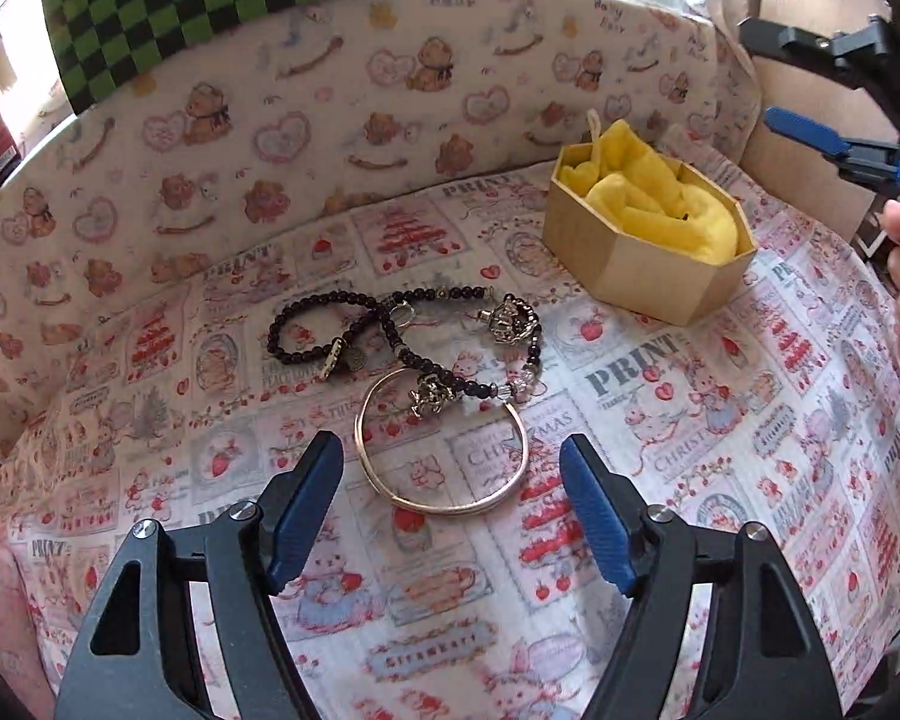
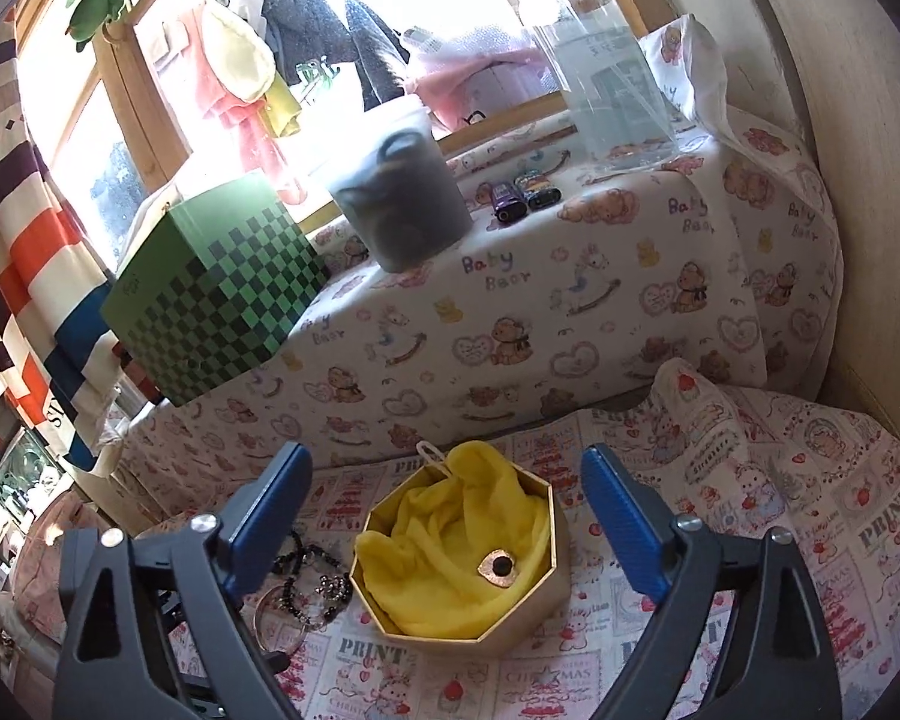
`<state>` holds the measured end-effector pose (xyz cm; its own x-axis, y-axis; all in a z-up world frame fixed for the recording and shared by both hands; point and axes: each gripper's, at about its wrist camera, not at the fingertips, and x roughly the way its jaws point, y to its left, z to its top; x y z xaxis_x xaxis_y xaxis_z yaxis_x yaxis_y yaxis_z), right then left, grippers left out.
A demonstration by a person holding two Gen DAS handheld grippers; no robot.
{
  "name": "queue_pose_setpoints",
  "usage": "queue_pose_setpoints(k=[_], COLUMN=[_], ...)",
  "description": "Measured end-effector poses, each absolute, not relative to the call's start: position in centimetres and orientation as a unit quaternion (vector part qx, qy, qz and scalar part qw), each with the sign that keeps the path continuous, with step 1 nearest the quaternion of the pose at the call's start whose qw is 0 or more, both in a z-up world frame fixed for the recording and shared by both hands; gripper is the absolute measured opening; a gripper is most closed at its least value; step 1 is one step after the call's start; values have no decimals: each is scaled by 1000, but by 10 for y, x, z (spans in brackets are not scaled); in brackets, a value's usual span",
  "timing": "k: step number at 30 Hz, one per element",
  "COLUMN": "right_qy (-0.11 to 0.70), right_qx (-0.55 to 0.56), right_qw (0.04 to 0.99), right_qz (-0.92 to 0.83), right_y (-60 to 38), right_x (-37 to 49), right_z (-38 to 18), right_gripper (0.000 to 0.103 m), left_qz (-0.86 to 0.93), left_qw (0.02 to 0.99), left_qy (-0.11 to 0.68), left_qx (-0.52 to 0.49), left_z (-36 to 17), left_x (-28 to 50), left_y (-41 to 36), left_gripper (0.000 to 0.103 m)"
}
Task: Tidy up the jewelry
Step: 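Carry the silver bangle with the left tool over the gold box, then lower the bangle onto the yellow cloth and open the left tool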
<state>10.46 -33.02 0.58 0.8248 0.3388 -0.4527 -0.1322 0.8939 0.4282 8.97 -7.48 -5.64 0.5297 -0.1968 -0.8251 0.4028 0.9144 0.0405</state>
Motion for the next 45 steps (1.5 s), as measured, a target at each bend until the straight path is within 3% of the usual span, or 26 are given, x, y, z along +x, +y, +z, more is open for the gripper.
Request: queue_pose_setpoints(k=[4, 6, 14, 22, 33, 40, 45], right_qy=[268, 272, 279, 280, 305, 317, 306], right_qx=[189, 192, 196, 207, 342, 372, 389], right_qw=[937, 934, 932, 929, 872, 869, 868], right_qz=[124, 125, 127, 124, 170, 73, 44], right_y=[-329, -330, -331, -335, -370, -397, -413], right_x=[105, 106, 106, 105, 116, 119, 118], right_z=[6, 5, 4, 5, -9, -20, -24], right_gripper=[92, 92, 92, 92, 92, 92, 92], left_qz=[-163, -152, -122, -118, -165, -203, -197], left_qw=[865, 871, 883, 905, 917, 899, 898], left_qy=[463, 460, 452, 407, 359, 374, 387], left_qx=[101, 77, 21, 6, -62, -101, -75], left_z=[-63, -63, -51, -4, 41, 33, 18], left_x=[102, 105, 97, 72, 92, 118, 137], left_y=[-74, -67, -30, -26, -81, -142, -180], left_gripper=[75, 63, 63, 63, 63, 63, 63])
